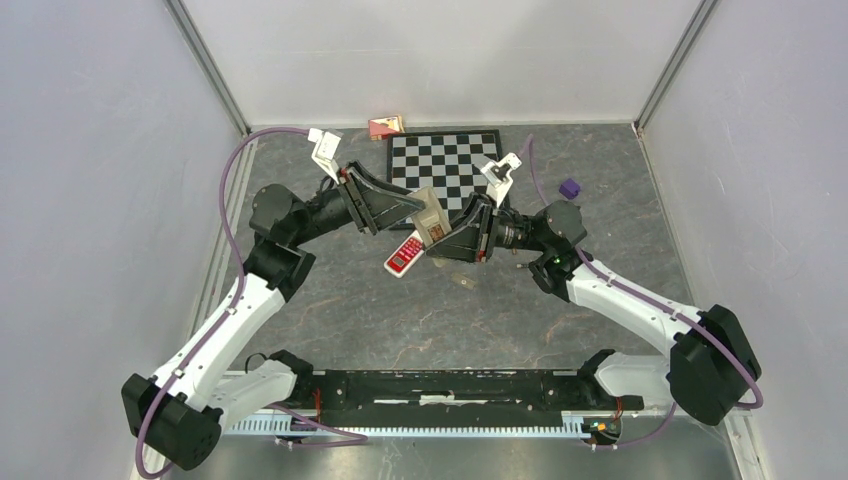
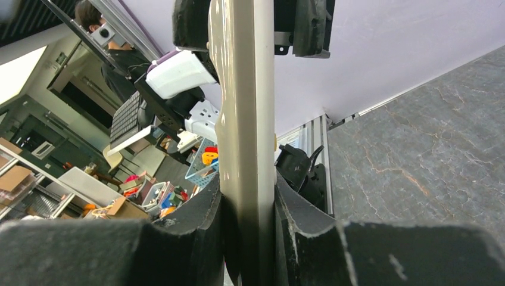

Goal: Load the batteries into the remote control

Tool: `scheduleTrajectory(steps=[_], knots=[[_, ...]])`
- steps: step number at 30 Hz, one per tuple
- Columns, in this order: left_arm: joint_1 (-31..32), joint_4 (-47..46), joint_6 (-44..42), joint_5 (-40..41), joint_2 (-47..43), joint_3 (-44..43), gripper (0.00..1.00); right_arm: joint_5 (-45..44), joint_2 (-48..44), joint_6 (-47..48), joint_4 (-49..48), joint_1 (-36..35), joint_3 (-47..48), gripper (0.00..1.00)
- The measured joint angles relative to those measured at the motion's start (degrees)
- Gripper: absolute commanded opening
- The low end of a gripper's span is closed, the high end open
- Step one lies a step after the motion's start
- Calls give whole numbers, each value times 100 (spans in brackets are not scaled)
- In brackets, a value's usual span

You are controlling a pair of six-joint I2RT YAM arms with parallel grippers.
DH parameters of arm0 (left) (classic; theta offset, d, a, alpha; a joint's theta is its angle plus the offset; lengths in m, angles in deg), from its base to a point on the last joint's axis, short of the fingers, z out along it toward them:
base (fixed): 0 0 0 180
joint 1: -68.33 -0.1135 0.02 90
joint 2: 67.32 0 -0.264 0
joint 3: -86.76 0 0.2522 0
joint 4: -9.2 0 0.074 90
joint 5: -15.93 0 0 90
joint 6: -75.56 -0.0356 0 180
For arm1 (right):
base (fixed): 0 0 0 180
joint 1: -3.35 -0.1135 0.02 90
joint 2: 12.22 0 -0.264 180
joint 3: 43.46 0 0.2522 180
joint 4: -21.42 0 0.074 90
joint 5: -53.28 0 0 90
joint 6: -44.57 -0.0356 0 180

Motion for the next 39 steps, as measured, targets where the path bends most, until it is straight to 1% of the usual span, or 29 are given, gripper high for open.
scheduleTrajectory(steps=[1, 5, 13, 16, 19, 20, 22, 26, 29, 31, 32, 33, 34, 35, 36, 37, 38, 39], knots=[[0, -7, 31, -2, -4, 0, 64, -26, 0, -46, -2, 0, 0, 0], [0, 20, 63, 2, -4, 2, 68, -85, 0, -144, -37, 0, 0, 1], [0, 55, 68, 55, 50, 2, 67, -81, 15, -188, -39, -13, 0, 0], [0, 57, 68, 98, 131, 2, 62, -81, 15, -184, -35, -28, 0, 0], [4, 57, 76, 107, 179, 2, 55, -81, 15, -177, 20, -28, -4, 0], [7, 55, 81, 107, 181, 2, 50, -83, 15, -166, 55, -26, -4, 0], [7, 55, 92, 103, 181, 2, 46, -87, 15, -122, 129, -28, -4, 1], [17, 52, 94, 79, 203, 2, 46, -83, 24, 2, 330, -35, -4, 2], [39, 57, 103, 9, 243, 2, 27, -83, 44, 55, 402, -55, -4, 2], [46, 59, 107, -28, 245, 2, 7, -76, 87, 79, 415, -55, -4, 3], [44, 61, 116, -39, 245, 2, 2, -81, 107, 90, 415, -55, 4, 5], [42, 76, 127, -39, 247, 2, 2, -83, 114, 96, 409, -55, 9, 14], [42, 94, 127, -33, 247, 2, 2, -79, 114, 101, 413, -55, 9, 29], [42, 103, 122, -24, 245, 2, 2, -79, 114, 114, 417, -55, 9, 48], [42, 120, 109, -17, 245, 2, 2, -81, 114, 138, 442, -55, 11, 63], [42, 166, 68, -2, 245, 0, 2, -96, 111, 214, 505, -55, 20, 76], [44, 238, 15, 4, 245, 0, 2, -129, 107, 262, 588, -50, 26, 85], [46, 343, -70, 13, 245, 0, 2, -203, 79, 466, 809, -28, 48, 88]])
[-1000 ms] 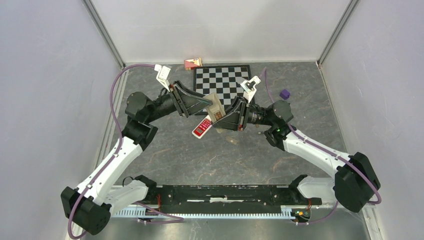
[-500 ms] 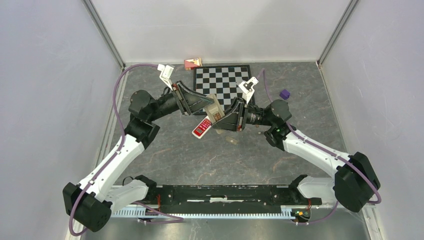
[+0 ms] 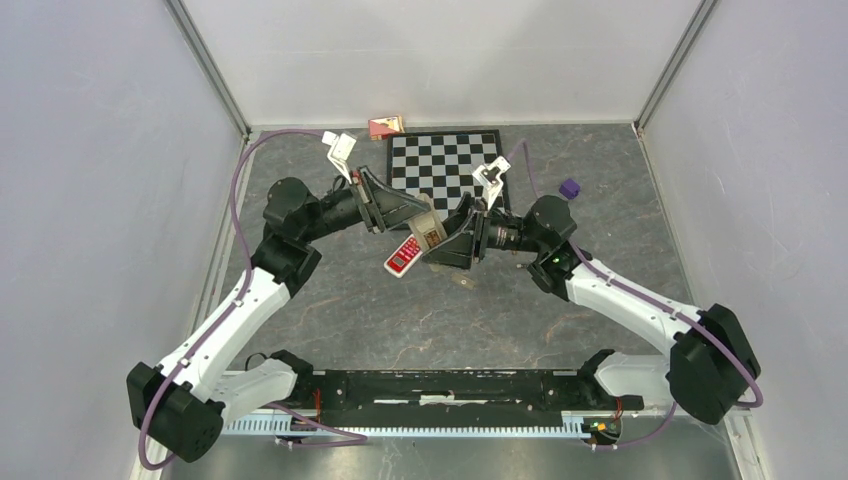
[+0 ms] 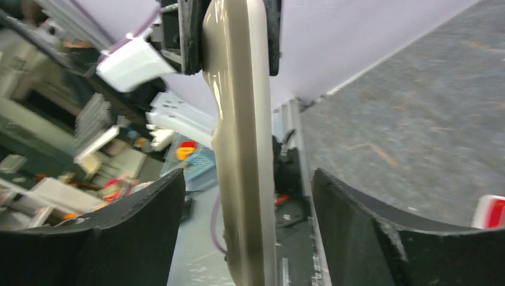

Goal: Load the batteries into the remote control

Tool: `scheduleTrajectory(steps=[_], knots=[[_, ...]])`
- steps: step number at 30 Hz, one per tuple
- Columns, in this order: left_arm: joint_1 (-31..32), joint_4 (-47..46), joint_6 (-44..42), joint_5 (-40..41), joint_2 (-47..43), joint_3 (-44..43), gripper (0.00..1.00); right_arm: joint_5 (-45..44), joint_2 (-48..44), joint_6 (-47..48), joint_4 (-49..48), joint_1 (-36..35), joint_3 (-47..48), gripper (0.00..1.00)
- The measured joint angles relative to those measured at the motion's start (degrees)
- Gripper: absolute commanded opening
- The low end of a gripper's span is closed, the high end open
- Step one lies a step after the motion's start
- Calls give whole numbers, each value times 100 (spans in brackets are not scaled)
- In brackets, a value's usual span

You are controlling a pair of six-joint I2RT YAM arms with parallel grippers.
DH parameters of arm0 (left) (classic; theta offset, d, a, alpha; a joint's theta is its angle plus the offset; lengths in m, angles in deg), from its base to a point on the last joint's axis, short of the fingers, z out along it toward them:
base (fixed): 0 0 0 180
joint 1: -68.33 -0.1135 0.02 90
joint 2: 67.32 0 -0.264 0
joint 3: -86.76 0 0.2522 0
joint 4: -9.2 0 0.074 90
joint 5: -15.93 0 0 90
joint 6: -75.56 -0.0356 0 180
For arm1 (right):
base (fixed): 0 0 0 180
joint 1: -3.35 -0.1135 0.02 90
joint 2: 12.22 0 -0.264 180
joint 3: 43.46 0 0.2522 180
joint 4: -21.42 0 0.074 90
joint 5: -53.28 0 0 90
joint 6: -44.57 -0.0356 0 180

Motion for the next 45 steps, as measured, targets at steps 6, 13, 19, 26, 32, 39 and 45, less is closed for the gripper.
scheduleTrajectory(steps=[6, 13, 19, 26, 32, 39, 45], knots=[[24, 1161, -1152, 289, -79, -87, 2, -872, -529, 1416, 1952, 459, 304, 85], [24, 2391, -2308, 1003, -249, -114, 2, -2800, -739, 2848, 4345, 868, 1169, 63], [24, 2684, -2546, 1384, -264, -13, 2, -4850, -35, 3429, 5967, 866, 1370, 56], [22, 2710, -2570, 1558, -269, 136, 2, -5766, 828, 3679, 6607, 990, 1130, 45], [22, 2643, -2568, 1582, -223, 173, 2, -5908, 1263, 3593, 6728, 1257, 979, 45], [22, 2579, -2568, 1578, -79, 190, 2, -5685, 1255, 4461, 6476, 1388, 420, 62], [22, 2581, -2568, 1563, 66, 166, 2, -5619, 1631, 5753, 6710, 1403, 684, 60]])
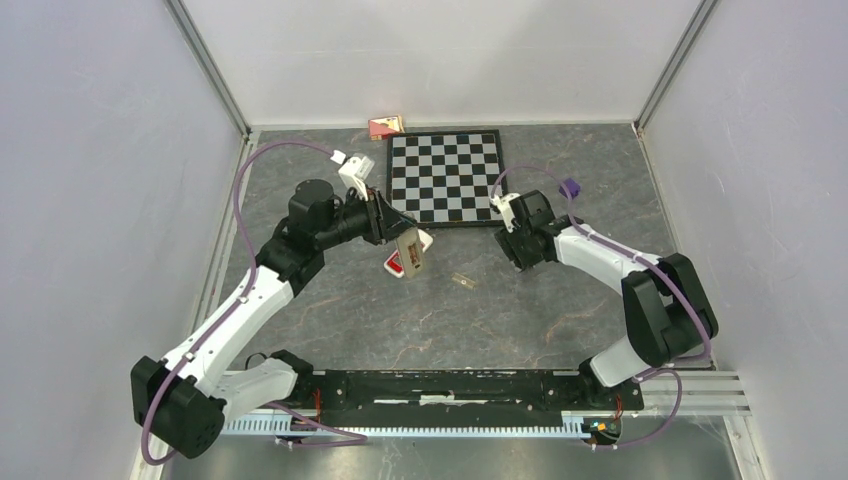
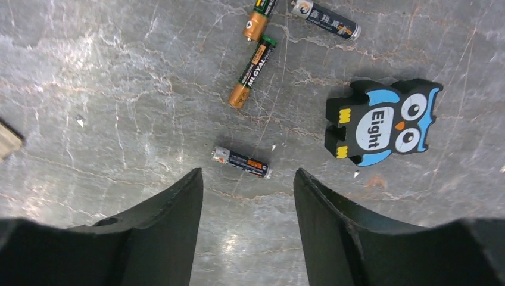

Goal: Load the batteries into the remote control

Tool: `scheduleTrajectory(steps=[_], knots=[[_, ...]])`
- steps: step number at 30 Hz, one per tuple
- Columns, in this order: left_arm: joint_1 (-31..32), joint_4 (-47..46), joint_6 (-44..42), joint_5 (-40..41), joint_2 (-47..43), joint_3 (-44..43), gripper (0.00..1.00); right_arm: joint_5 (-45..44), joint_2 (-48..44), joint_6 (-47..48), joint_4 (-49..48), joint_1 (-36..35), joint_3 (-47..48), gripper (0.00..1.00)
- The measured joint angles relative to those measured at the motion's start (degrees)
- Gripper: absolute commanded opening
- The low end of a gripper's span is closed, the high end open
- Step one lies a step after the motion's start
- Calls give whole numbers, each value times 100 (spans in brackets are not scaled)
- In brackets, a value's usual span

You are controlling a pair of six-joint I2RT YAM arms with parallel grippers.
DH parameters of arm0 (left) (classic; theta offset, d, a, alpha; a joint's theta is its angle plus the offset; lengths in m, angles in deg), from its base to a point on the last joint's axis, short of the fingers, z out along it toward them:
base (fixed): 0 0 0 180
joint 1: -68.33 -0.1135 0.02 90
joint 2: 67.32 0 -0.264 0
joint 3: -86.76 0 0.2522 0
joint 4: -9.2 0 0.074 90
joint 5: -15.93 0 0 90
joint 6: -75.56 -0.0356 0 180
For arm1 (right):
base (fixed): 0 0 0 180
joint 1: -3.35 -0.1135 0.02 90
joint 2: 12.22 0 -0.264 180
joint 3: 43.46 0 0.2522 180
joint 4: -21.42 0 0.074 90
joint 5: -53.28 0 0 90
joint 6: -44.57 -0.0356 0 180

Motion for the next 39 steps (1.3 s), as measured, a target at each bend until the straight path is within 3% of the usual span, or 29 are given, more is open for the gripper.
scheduleTrajectory(steps=[6, 26, 31, 33, 36, 39], knots=[[-26, 0, -2, -142, 107, -170, 2, 195, 101, 868, 247, 26, 94, 47], [-140, -243, 0, -479, 420, -258, 2, 402, 756, 1864, 372, 42, 398, 45], [-195, -256, 0, -507, 428, -337, 2, 933, 1126, 1884, 459, 103, 811, 28], [-223, -256, 0, -505, 428, -396, 2, 1071, 1204, 1827, 444, 125, 892, 25], [-269, -264, 0, -507, 426, -466, 2, 1182, 1204, 1742, 450, 168, 890, 27], [-297, -256, 0, -503, 404, -466, 2, 1191, 1172, 1674, 402, 186, 857, 45]])
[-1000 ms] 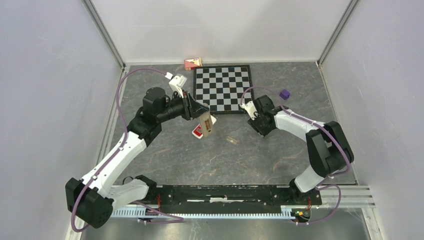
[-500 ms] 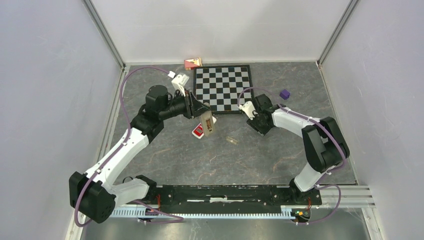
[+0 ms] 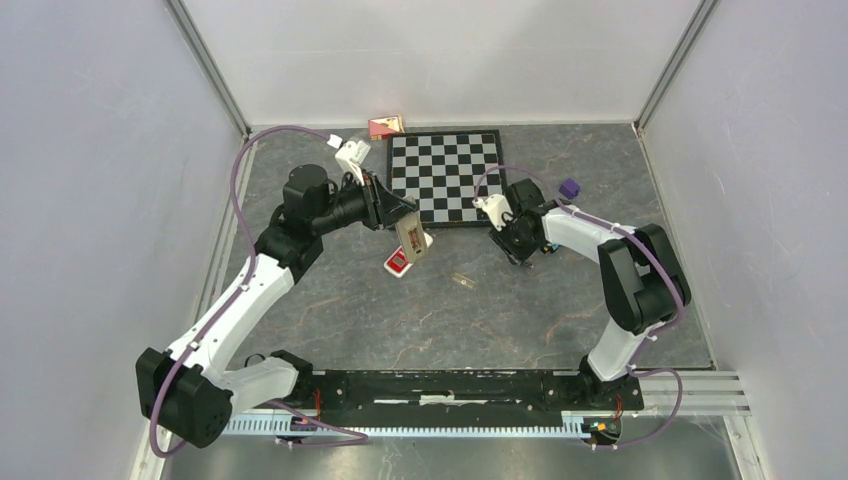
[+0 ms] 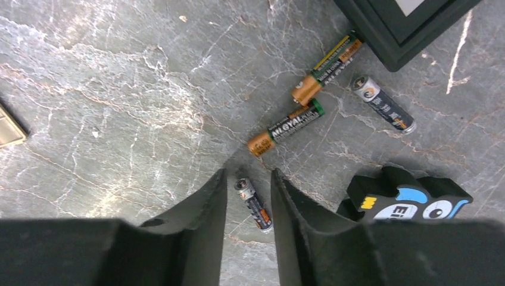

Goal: Load the batteries into the remote control

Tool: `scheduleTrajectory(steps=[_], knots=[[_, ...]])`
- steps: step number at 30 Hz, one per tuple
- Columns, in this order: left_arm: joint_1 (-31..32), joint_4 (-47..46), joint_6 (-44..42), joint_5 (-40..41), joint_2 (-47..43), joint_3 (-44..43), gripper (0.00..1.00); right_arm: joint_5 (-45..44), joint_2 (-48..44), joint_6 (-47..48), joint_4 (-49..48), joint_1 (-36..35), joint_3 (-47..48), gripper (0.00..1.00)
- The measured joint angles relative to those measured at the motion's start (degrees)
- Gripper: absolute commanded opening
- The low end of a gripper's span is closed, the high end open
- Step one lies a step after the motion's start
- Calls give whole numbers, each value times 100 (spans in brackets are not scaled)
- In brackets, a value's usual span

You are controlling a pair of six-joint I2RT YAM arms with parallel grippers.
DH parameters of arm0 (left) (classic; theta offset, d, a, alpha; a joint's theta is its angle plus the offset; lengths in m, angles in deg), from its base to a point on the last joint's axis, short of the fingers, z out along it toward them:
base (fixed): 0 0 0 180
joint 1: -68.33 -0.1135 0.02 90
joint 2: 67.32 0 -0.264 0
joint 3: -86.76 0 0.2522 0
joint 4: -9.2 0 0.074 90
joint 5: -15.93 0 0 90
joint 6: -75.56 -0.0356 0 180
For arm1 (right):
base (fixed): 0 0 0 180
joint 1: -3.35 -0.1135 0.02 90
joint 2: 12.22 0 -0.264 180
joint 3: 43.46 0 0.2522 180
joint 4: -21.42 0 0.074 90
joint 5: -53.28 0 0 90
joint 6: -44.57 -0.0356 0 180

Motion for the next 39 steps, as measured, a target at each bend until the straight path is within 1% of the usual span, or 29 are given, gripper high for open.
scheduleTrajectory(steps=[2, 5, 12, 16, 17, 19, 20, 22, 24, 26, 34, 39], knots=[[-7, 2, 0, -2, -37, 2, 2, -2, -42, -48, -39, 24, -42, 50], [-7, -2, 0, -2, -151, 17, 2, 2, -149, -52, -101, 28, -166, 51], [-7, -4, 0, -4, -289, 42, 2, 66, -278, -107, -179, 46, -348, 37], [-7, -2, 2, -35, -291, 57, 2, 166, -278, -243, -162, 98, -356, 34], [-7, 0, 0, -46, -291, 59, 2, 166, -278, -291, -146, 118, -356, 35], [-7, -2, 2, -50, -291, 59, 2, 157, -278, -352, -127, 140, -356, 45], [-7, -2, 2, -50, -295, 61, 2, 136, -278, -376, -127, 149, -356, 47], [-7, -4, 2, -50, -315, 85, 2, 55, -289, -404, -129, 173, -356, 50], [-7, -2, 2, -52, -339, 125, 2, 39, -304, -413, -114, 203, -363, 50], [-7, 2, 2, -52, -354, 157, 2, 57, -354, -409, -111, 236, -424, 47], [-7, -2, 2, -52, -365, 188, 2, 192, -415, -431, 2, 275, -505, 27], [-7, -2, 2, -52, -365, 188, 2, 179, -393, -494, 68, 278, -466, 10]])
